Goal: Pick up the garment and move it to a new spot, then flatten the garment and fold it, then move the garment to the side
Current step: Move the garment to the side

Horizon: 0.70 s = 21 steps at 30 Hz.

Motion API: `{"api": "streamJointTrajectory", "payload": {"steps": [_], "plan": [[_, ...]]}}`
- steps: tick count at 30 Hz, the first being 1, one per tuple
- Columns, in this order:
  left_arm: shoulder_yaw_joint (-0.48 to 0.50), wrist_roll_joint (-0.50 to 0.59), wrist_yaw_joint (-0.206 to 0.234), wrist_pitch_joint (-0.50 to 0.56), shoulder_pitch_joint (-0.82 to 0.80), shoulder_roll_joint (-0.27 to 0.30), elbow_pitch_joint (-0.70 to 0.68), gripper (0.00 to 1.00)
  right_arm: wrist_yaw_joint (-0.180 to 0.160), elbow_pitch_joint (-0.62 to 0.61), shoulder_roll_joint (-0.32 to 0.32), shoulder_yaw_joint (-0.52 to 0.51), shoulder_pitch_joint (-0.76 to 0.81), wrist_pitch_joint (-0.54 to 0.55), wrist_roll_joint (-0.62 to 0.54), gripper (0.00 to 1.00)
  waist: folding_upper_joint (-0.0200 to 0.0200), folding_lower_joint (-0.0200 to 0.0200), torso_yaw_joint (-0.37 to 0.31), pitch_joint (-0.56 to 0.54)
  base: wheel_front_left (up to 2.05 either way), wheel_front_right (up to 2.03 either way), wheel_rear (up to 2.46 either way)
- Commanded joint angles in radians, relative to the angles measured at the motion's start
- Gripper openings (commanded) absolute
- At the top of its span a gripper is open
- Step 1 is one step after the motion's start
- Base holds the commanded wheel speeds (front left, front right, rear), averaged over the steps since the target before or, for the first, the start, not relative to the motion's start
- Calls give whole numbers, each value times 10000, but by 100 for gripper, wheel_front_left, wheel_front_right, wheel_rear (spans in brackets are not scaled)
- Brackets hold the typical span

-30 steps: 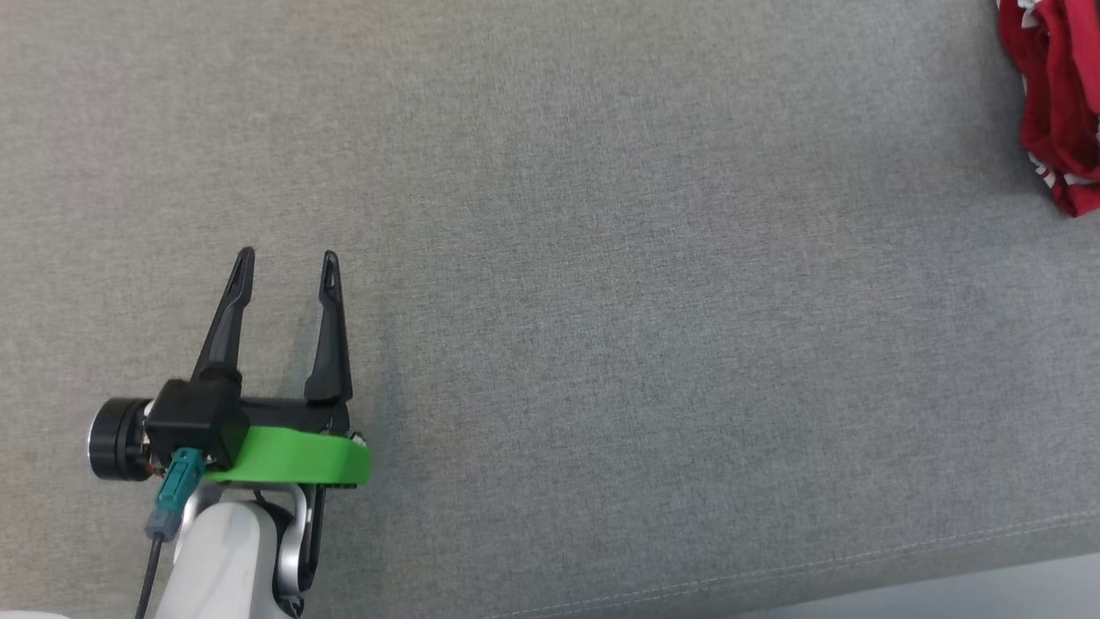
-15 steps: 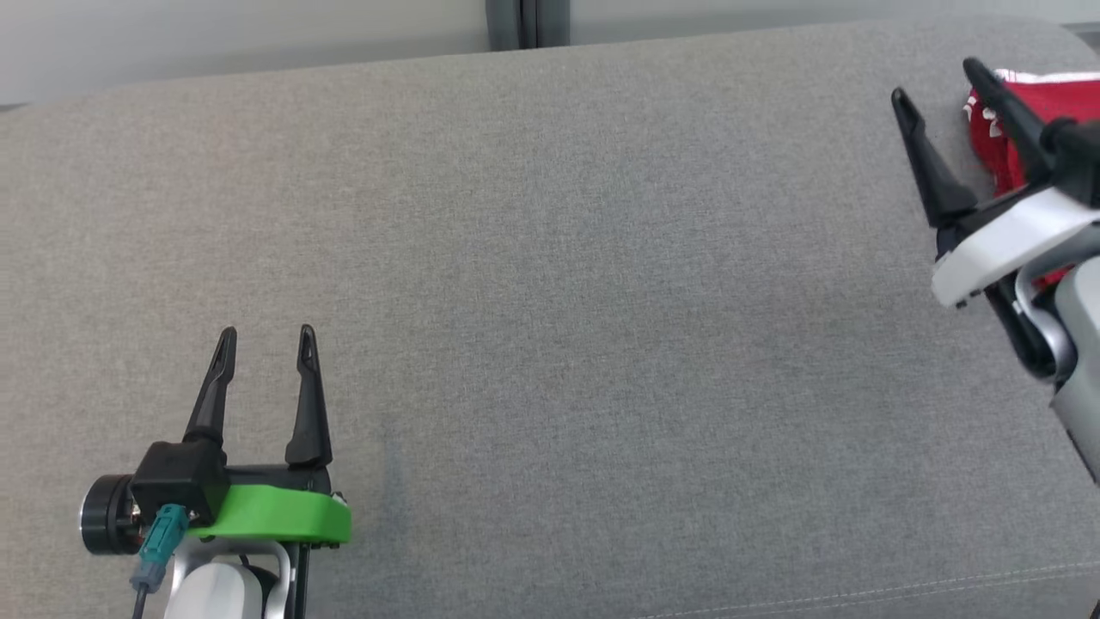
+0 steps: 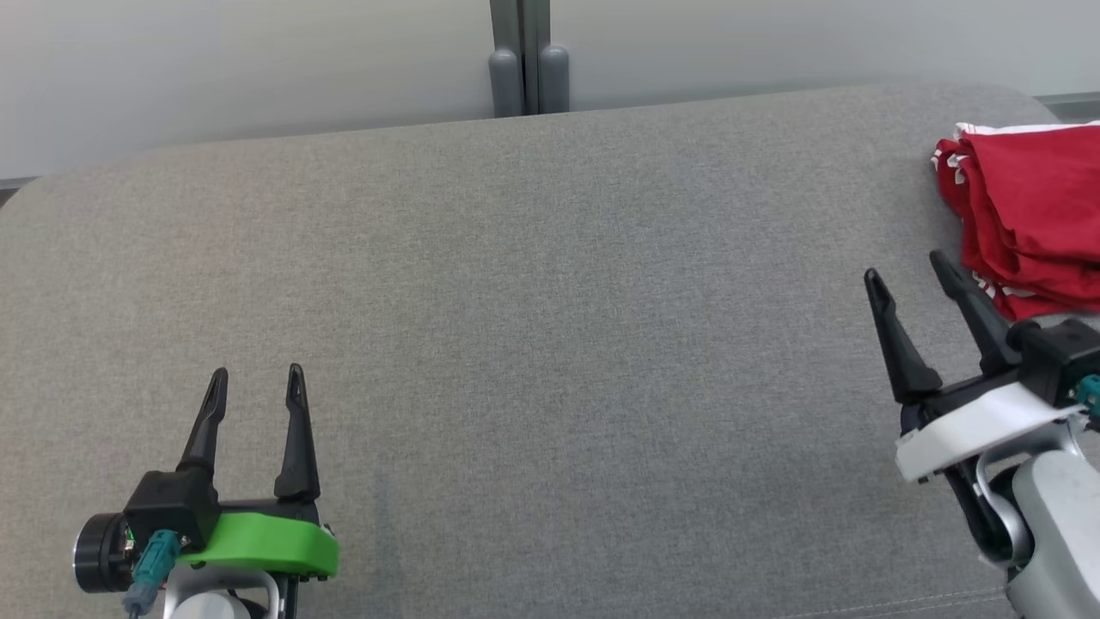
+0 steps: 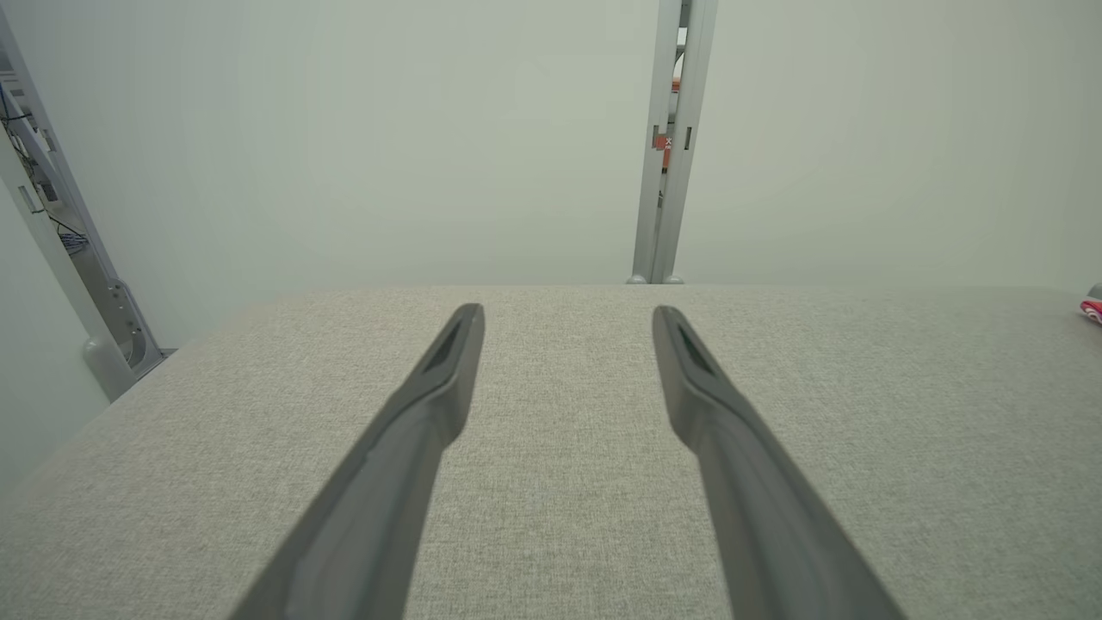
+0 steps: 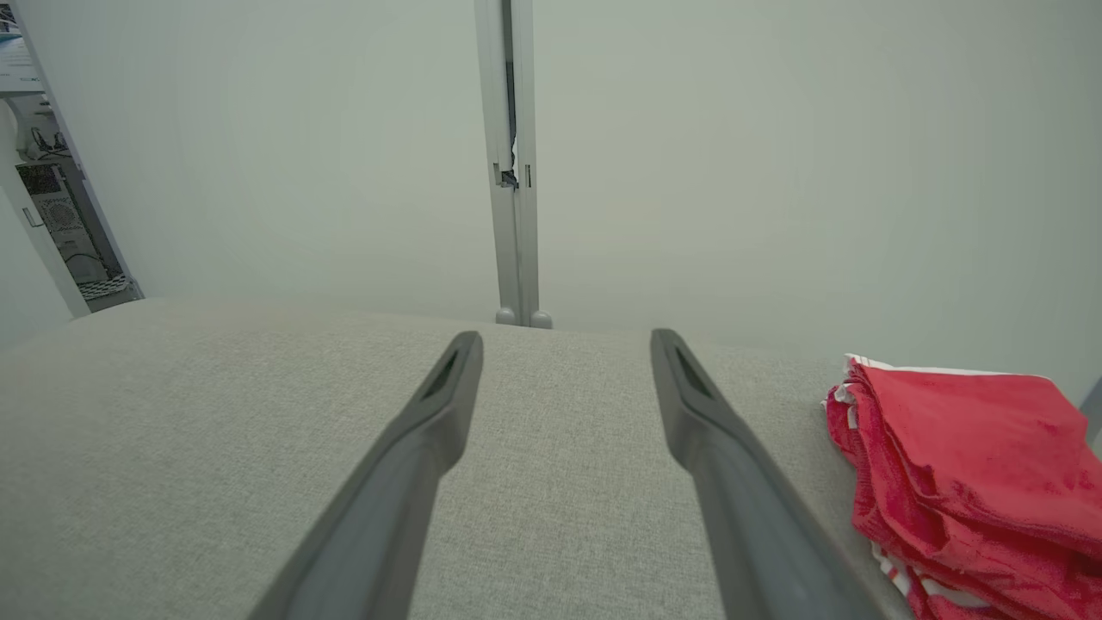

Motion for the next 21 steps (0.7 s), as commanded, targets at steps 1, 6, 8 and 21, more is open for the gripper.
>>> {"api": "streamJointTrajectory", "payload": {"steps": [1, 6, 8, 21], "plan": [[27, -25, -27, -25, 183, 63, 70, 100, -19, -91, 124, -83, 356, -19, -126, 100, 0, 0, -50, -172, 0, 0, 0], [21, -86, -51, -24, 285, 74, 258, 100, -19, -329, 590, -453, 1072, -19, -313, 100, 0, 0, -33, -393, 0, 0, 0], [5, -98, -66, -24, 333, 72, 352, 100, -19, -437, 696, -553, 1327, -19, -391, 100, 0, 0, -9, -466, 0, 0, 0], [-33, -175, -165, -25, 559, 48, 676, 100, -19, -1143, 1448, -1504, 2647, -19, -689, 100, 0, 0, 171, -857, 0, 0, 0]]}}
